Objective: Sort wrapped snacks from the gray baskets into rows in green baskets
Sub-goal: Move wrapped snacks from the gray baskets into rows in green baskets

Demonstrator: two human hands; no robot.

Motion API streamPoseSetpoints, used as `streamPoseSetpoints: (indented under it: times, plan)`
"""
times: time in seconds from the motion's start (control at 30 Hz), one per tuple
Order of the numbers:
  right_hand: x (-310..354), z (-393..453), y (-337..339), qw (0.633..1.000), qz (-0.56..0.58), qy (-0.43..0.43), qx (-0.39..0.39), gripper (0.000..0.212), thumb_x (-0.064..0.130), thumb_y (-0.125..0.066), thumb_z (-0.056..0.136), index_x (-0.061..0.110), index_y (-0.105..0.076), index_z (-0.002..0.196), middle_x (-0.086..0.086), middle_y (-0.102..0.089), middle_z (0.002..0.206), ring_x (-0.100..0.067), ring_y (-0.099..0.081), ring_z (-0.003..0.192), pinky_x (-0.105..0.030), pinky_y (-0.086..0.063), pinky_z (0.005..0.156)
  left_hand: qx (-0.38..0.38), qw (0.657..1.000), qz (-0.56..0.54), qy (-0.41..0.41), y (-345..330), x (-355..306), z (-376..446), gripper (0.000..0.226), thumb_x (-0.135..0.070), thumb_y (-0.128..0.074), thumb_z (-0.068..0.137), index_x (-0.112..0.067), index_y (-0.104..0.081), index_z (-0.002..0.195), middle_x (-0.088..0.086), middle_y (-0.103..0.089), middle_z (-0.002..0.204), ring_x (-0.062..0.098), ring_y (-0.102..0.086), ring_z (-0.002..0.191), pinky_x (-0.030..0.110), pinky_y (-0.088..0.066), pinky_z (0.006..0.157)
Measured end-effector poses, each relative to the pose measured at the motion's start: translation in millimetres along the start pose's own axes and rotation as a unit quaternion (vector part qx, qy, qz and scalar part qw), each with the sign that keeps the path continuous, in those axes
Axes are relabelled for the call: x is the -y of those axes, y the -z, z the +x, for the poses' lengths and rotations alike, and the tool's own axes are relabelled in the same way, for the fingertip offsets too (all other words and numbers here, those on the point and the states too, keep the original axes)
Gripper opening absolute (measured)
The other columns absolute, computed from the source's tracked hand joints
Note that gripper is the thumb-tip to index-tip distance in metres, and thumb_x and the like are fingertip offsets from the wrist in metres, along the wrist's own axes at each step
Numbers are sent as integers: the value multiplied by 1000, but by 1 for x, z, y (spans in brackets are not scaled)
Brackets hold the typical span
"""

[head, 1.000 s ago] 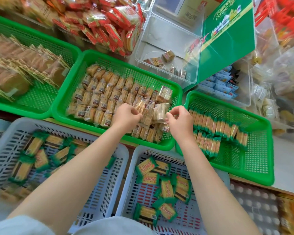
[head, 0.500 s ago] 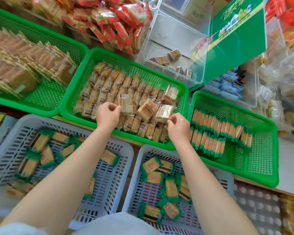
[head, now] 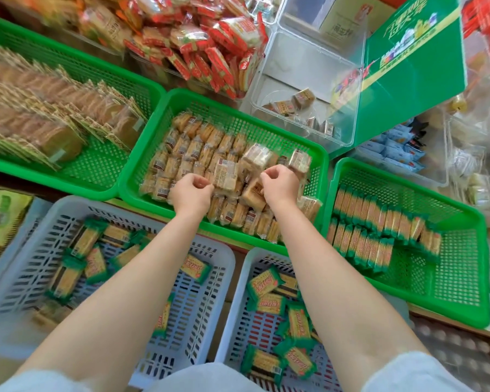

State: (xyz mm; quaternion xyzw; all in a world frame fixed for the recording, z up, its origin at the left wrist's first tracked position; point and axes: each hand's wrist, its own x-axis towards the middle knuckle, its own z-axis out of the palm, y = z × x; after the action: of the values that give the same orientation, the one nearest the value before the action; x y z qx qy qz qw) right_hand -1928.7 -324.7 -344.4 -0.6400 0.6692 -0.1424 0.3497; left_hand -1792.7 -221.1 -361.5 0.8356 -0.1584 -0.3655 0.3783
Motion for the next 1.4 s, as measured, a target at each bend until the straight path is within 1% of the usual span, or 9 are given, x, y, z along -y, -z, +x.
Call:
streamPoseSetpoints:
  times: [0.23,0.37,0.5,0.67,0.87,0.97,1.1,1.23,1.4]
  plan:
    - [-24,-36,41,1000,23,18,11,8,22,-67,92,18,-73,89,8,-68,84,-6,-60,77,-18,-47,68,-17,992,40,-119,-2,-13,-38,25,-17,-64,91,-16,-55,114,1,-49,109,19,-55,93,31,-48,81]
    - [-78,-91,79,995,90,1,34,8,21,-69,92,20,-71,84,5,-69,78,-10,-63,67,-21,-51,61,149,978,8,-147,-27,-4,-99,4,-18,-60,94,-16,-63,95,0,-63,84,16,-59,76,28,-47,65]
    - [-172,-140,108,985,114,-128,-9,11,21,-66,95,21,-68,84,0,-69,75,-15,-63,61,-33,-54,63,299,942,123,-91,-76,38,-144,11,-25,-56,98,-20,-65,98,0,-67,89,17,-64,82,33,-51,70]
    - [-289,-160,134,957,66,-271,-77,9,20,-63,96,12,-67,99,-4,-67,93,-26,-64,88,-28,-42,70,376,893,240,-52,-137,82,-185,18,-30,-52,101,-21,-64,111,-2,-67,96,17,-67,86,35,-54,76]
    - [-359,-130,145,956,0,-293,-12,74,35,-66,95,18,-28,156,-7,-40,155,-31,-44,137,-42,-44,103,375,881,288,-31,-175,97,-212,17,-29,-52,102,-21,-65,111,-4,-67,99,12,-64,85,31,-52,71]
    - [-378,-108,140,963,20,-267,-8,61,30,-73,90,20,-44,143,-5,-51,143,-29,-53,126,-43,-49,98,355,886,300,-8,-183,102,-220,19,-27,-52,103,-18,-65,112,-3,-67,96,10,-63,79,27,-48,66]
    - [-384,-96,128,958,57,-279,28,39,15,-76,86,13,-46,110,-8,-56,112,-29,-58,99,-31,-40,66,335,896,290,14,-189,105,-226,18,-23,-51,102,-16,-66,110,-3,-67,91,11,-63,77,30,-52,69]
    - [-384,-92,123,959,61,-273,40,67,14,-81,82,8,-42,137,-11,-54,137,-30,-57,119,-31,-44,83,305,915,260,38,-198,105,-230,15,-23,-51,102,-17,-64,107,-1,-68,89,14,-65,78,41,-56,81]
    - [-375,-95,143,946,10,-280,163,51,34,-78,84,3,-64,123,-14,-68,119,-30,-65,104,-32,-49,77,294,926,234,47,-200,103,-235,20,-22,-50,103,-14,-65,112,2,-70,91,24,-69,84,40,-56,78]
